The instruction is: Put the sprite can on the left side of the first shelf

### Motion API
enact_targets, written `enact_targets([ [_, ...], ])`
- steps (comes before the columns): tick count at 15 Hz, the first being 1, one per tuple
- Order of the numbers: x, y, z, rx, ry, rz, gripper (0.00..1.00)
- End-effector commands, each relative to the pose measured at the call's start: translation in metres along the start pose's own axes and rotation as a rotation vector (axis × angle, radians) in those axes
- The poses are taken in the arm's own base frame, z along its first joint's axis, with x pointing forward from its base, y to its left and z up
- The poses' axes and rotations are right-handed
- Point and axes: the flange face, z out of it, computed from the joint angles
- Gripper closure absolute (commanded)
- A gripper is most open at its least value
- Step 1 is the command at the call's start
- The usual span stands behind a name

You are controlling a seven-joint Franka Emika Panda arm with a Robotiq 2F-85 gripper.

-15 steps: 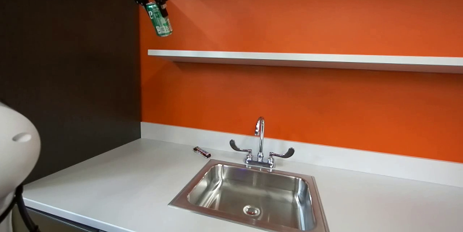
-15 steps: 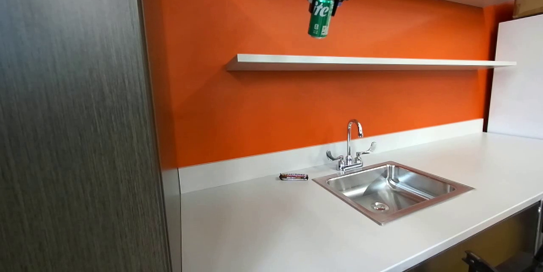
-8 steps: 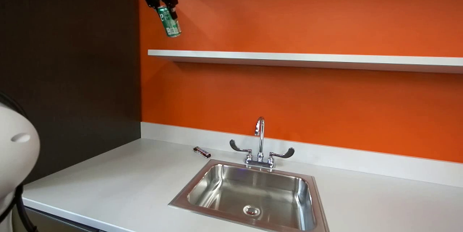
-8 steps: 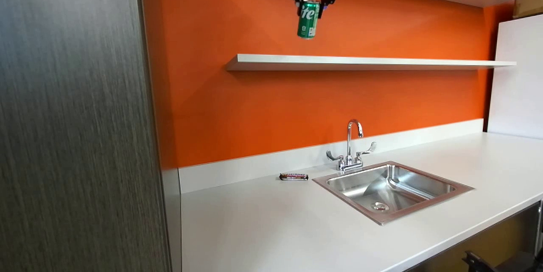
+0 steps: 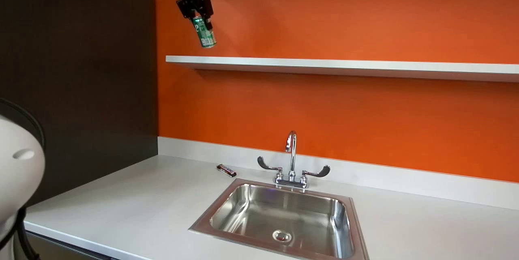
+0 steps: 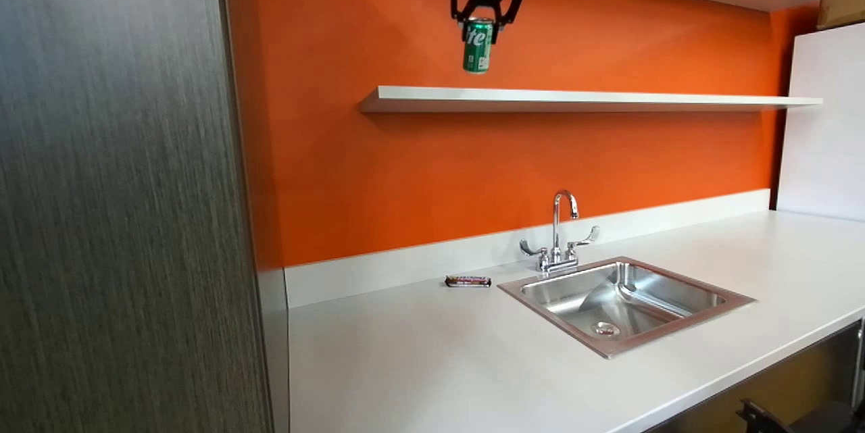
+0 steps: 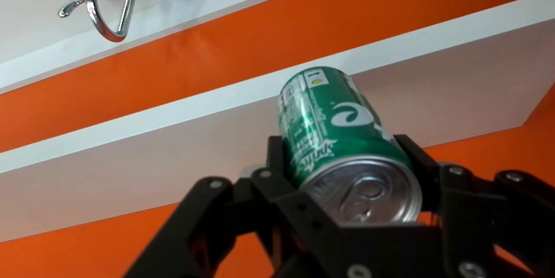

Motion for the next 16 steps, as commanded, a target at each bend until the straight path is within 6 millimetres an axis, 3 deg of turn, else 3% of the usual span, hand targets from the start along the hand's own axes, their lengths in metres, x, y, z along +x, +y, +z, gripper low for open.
enact_targets([
  [1,0.027,-0.008,0.009,-0.02,-0.01,0.034,0.61],
  [8,0.052,-0.016,0.023,-0.025,-0.024,0.074,0.61],
  [16,0.067,-0.022,0.039,-0.068,-0.083,0.098,0.61],
])
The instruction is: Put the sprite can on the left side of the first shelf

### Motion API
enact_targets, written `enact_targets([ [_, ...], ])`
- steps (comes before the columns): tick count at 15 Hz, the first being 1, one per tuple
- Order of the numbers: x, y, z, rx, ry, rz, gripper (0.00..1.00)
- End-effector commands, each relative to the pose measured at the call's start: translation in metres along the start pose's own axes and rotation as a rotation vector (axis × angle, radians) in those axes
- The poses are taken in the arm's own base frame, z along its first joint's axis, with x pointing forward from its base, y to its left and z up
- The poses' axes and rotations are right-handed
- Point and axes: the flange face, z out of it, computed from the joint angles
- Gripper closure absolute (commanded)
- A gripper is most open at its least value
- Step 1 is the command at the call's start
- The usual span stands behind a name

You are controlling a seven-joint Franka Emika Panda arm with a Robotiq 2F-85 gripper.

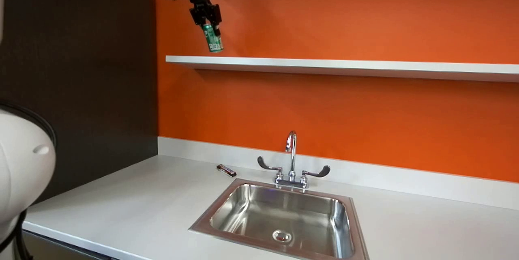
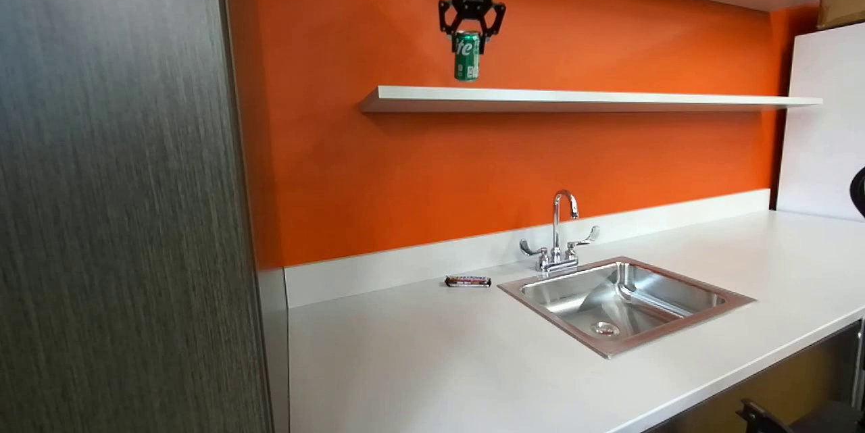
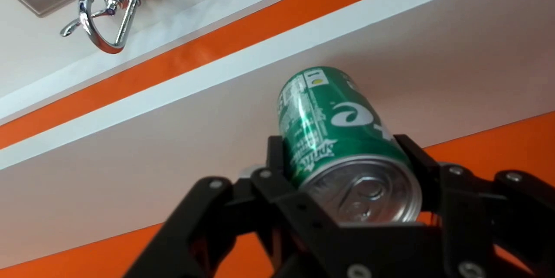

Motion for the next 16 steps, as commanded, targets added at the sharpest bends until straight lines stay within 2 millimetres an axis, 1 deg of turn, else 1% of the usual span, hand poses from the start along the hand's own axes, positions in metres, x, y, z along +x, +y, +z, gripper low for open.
enact_targets([
  [1,0.013,-0.007,-0.002,-0.026,0.006,0.033,0.61],
  [6,0.02,-0.012,0.005,-0.036,-0.01,0.043,0.61],
  [16,0.03,-0.012,0.017,-0.061,-0.049,0.073,0.61],
])
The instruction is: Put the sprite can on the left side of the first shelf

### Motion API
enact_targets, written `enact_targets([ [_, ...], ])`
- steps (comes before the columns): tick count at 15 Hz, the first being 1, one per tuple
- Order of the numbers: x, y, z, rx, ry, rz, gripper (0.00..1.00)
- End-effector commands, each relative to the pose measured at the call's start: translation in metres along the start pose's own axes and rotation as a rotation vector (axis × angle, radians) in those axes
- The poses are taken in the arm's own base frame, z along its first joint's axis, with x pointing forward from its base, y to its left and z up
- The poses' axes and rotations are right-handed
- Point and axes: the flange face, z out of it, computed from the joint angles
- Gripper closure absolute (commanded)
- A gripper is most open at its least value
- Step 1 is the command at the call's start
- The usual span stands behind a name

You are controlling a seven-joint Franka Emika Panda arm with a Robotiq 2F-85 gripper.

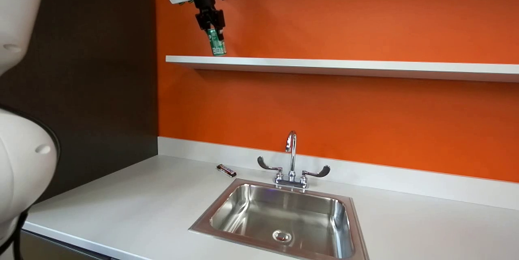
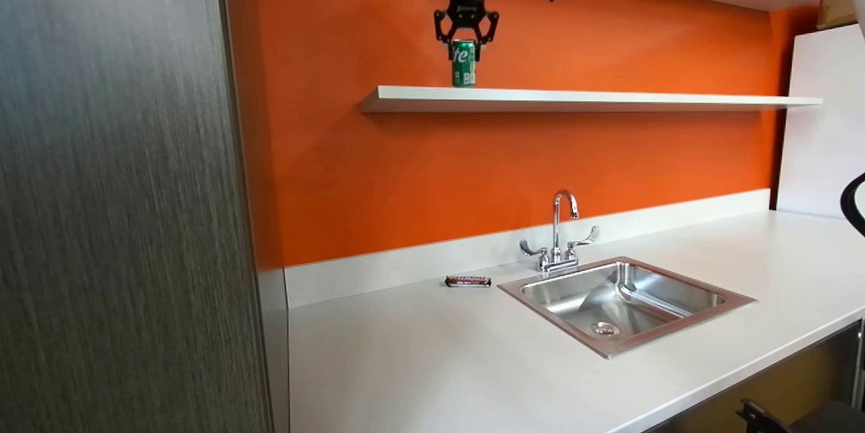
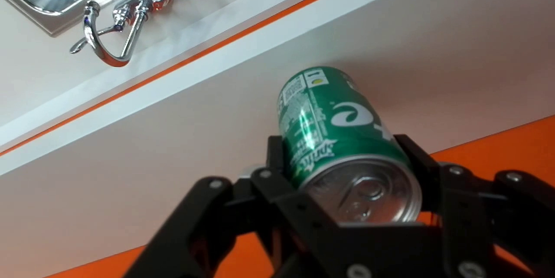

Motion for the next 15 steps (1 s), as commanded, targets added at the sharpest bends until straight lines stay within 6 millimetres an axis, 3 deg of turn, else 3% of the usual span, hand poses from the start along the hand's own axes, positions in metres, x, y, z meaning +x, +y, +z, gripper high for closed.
enact_targets([
  [1,0.0066,-0.0032,-0.0048,-0.025,0.008,0.032,0.61],
  [8,0.0119,-0.0048,0.0036,-0.033,-0.004,0.042,0.61],
  [9,0.0126,-0.0045,0.0044,-0.034,-0.006,0.047,0.2],
  [10,0.0131,-0.0041,0.0049,-0.033,-0.011,0.049,0.09],
  [12,0.0142,-0.0038,0.0045,-0.035,-0.01,0.057,0.01],
  [15,0.0145,-0.0021,0.0024,-0.038,-0.015,0.066,0.0],
])
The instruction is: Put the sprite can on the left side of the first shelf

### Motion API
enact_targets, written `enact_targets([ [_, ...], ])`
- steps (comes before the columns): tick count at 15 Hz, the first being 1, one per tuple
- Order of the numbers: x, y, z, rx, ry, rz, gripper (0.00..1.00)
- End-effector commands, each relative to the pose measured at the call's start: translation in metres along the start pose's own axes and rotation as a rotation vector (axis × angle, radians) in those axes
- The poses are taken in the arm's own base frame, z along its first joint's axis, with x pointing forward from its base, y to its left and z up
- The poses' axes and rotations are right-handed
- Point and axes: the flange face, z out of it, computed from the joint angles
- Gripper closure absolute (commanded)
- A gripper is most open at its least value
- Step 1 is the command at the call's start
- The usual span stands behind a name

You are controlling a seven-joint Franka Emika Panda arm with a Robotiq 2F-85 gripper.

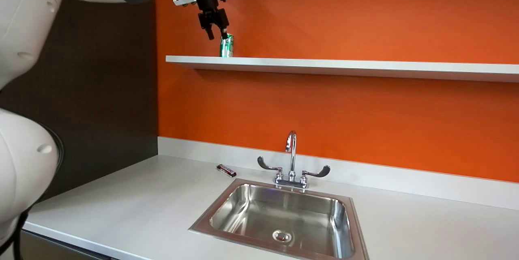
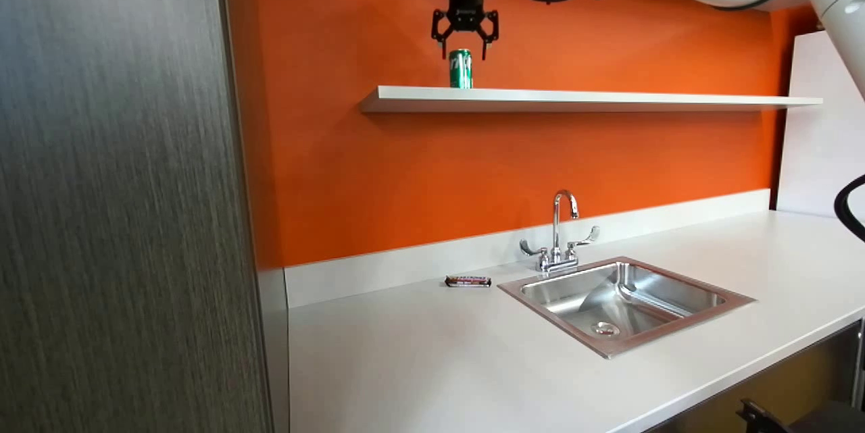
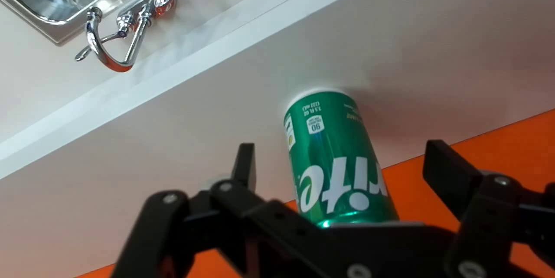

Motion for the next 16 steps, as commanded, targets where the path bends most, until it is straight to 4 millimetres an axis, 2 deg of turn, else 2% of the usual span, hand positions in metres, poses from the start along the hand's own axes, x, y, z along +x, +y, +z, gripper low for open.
enact_targets([
  [1,0.001,0.0,-0.009,-0.022,0.004,0.03,0.0],
  [10,-0.014,0.017,-0.029,-0.036,-0.032,0.008,0.0],
  [14,-0.031,0.028,-0.052,-0.035,-0.03,-0.028,0.0],
  [16,-0.046,0.036,-0.061,-0.039,-0.046,-0.066,0.0],
])
